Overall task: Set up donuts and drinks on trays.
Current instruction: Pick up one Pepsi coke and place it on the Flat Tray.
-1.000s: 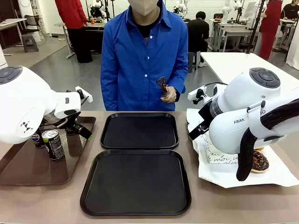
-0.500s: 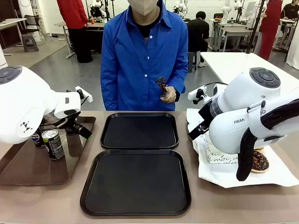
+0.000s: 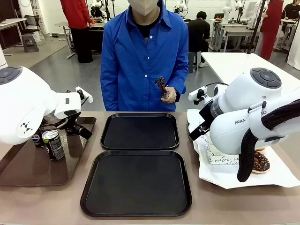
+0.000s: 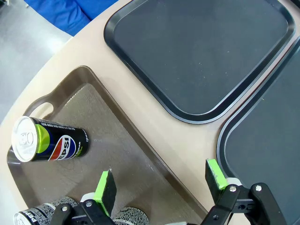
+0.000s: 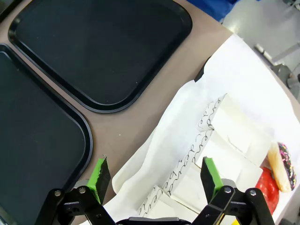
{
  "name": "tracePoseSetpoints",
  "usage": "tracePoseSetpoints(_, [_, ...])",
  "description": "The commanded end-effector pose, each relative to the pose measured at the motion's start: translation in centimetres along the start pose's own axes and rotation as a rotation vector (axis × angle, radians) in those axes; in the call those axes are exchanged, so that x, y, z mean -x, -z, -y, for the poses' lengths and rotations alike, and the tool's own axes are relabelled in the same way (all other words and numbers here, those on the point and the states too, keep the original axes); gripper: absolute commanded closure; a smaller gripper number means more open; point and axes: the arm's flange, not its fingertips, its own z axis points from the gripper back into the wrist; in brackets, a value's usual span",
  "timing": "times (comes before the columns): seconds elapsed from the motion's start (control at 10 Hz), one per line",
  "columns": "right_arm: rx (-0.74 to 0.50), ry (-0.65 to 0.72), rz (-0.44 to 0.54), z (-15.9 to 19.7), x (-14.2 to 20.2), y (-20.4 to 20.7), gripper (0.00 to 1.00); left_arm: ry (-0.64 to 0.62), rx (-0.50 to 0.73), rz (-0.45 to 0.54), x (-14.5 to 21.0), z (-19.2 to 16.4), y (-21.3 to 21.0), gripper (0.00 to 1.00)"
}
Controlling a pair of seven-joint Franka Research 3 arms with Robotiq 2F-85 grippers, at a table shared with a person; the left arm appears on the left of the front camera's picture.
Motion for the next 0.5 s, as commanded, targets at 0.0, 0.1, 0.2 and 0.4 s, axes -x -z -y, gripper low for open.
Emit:
tracePoseSetpoints(0.0, [0.0, 0.0, 0.0, 0.0, 0.0, 0.0, 0.0, 0.0, 0.0, 0.0, 0.0, 0.0, 0.0, 0.0])
tracePoseSetpoints(0.1, [0.0, 0.0, 0.0, 0.0, 0.0, 0.0, 0.0, 0.0, 0.0, 0.0, 0.0, 0.0, 0.0, 0.0])
tracePoseSetpoints(0.2, [-0.076, 0.079, -0.009, 0.6, 0.1, -1.2, 0.0, 0.0, 0.0, 0.0, 0.0, 0.0, 0.0, 0.0])
tracePoseSetpoints(0.4, [-0.083, 0.071, -0.055, -0.3, 4.9, -7.1, 0.0, 0.077, 0.013, 0.012, 3.1, 1.8, -6.5, 0.0])
